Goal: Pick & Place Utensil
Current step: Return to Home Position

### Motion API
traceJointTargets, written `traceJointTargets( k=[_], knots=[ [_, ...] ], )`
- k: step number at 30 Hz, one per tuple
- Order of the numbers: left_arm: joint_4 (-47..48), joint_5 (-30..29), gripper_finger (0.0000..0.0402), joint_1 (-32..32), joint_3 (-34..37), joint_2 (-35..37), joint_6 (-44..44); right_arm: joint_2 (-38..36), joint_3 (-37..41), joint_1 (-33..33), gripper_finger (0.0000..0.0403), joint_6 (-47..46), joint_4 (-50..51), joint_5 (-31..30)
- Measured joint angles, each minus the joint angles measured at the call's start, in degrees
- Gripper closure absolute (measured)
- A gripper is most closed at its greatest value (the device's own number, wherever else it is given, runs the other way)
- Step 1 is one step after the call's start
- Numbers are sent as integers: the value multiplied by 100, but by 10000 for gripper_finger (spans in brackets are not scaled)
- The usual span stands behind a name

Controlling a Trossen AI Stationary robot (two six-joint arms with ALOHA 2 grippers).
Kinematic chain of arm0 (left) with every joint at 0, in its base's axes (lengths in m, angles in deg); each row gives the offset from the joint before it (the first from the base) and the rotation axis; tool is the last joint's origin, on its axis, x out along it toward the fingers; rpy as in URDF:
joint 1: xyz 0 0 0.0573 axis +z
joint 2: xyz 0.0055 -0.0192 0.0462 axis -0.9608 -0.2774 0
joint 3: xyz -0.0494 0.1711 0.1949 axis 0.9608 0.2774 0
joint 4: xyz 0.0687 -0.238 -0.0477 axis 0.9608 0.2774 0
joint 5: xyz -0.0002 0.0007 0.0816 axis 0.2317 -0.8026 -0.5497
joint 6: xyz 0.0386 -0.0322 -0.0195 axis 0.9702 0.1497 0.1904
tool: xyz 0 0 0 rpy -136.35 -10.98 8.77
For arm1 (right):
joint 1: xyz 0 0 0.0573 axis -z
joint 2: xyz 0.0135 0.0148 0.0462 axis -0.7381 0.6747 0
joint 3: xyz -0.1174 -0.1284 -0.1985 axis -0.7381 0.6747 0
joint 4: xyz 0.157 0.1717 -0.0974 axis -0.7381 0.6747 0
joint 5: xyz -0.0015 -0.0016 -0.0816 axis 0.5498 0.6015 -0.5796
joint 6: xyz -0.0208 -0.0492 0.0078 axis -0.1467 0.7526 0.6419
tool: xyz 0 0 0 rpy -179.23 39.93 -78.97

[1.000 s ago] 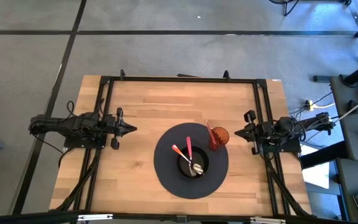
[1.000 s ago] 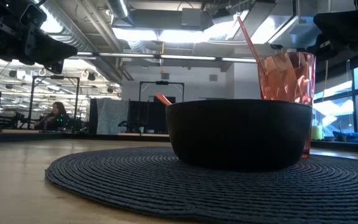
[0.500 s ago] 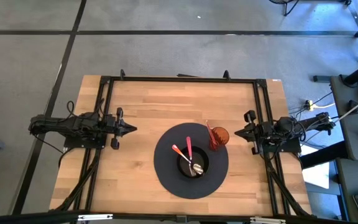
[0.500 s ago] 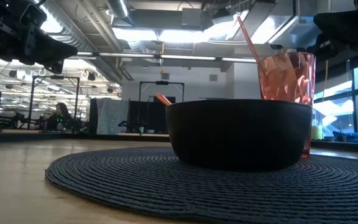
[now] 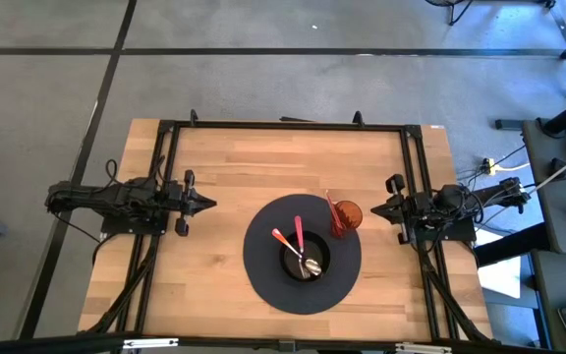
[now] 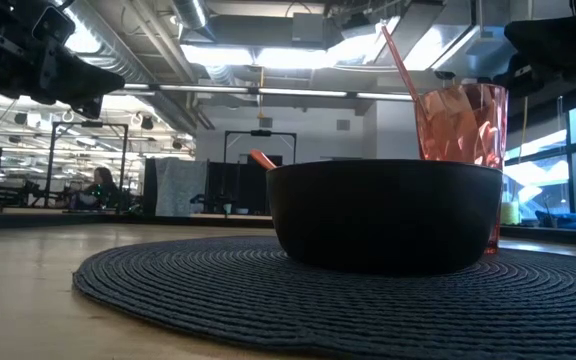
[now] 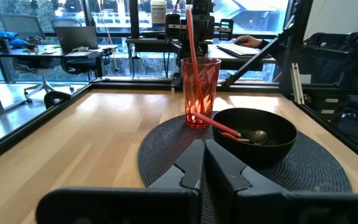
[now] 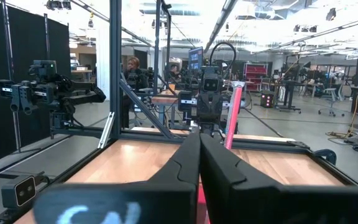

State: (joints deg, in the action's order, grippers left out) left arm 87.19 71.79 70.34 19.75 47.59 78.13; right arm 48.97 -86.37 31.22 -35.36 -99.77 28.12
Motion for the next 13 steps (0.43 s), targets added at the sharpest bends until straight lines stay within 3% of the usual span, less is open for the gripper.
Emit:
traceJointTargets(
  k=[13],
  knots=[
    [1,0,391,1,0,0,1,0,0,1,391,0,-1,0]
  ],
)
